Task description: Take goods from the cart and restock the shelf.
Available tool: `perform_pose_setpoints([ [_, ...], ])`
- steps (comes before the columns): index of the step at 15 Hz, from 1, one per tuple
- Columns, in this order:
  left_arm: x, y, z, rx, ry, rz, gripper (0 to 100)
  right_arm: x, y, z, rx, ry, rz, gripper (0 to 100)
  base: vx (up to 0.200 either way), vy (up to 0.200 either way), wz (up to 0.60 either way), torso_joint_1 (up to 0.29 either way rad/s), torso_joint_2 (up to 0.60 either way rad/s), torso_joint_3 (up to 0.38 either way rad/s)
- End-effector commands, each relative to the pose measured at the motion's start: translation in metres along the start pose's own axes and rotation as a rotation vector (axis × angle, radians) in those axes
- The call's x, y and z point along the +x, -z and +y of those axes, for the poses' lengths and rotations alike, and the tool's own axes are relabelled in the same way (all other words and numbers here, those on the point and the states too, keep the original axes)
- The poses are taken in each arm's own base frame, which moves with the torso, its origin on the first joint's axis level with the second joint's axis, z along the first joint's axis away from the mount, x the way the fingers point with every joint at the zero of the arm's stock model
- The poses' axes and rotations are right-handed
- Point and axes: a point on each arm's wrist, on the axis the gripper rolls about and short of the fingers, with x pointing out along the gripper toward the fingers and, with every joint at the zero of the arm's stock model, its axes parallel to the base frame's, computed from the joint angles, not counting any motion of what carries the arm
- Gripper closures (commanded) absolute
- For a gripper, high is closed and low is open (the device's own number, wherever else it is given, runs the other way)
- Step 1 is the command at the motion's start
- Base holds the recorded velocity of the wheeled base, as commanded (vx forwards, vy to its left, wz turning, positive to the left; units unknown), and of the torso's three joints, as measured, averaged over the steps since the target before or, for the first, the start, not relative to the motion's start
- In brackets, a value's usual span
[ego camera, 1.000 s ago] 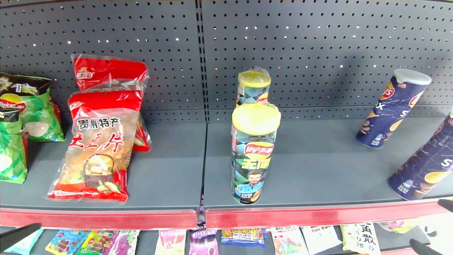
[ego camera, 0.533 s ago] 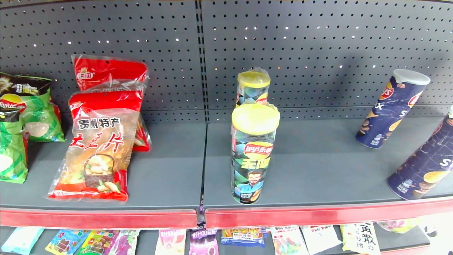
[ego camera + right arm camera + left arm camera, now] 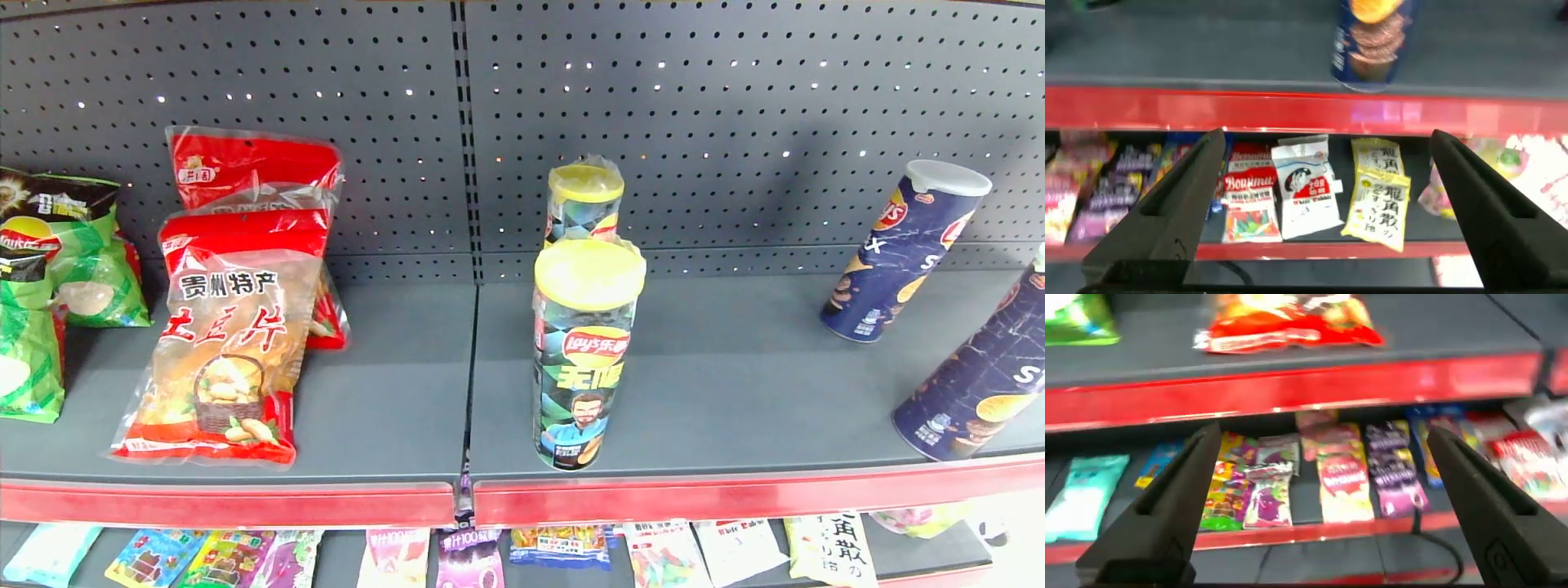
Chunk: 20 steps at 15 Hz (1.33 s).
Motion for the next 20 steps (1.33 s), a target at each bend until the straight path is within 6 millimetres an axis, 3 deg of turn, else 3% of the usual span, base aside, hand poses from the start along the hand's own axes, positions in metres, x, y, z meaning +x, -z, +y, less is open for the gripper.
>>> perform_pose_setpoints([
  [1,0.0,0.001,0.001,-0.042,-0.046,-0.009,0,0.002,0.011,0.0,0.001,0.0,0.024,0,0.0,0.0,0.0,0.0,0.0,0.0],
  [5,0.012,0.011,-0.001,0.004,0.051,-0.107,0,0.002,0.014,0.001,0.008,-0.041,0.058,0,0.0,0.0,0.0,0.0,0.0,0.0],
  [17,0.012,0.012,0.0,0.032,0.007,-0.094,0,0.002,0.014,0.001,0.035,-0.014,0.059,0,0.0,0.0,0.0,0.0,0.0,0.0],
  [20,0.012,0.012,0.0,0.033,0.008,-0.094,0,0.002,0.014,0.0,0.036,0.003,0.061,0,-0.2,0.0,0.0,0.009,0.0,0.002],
])
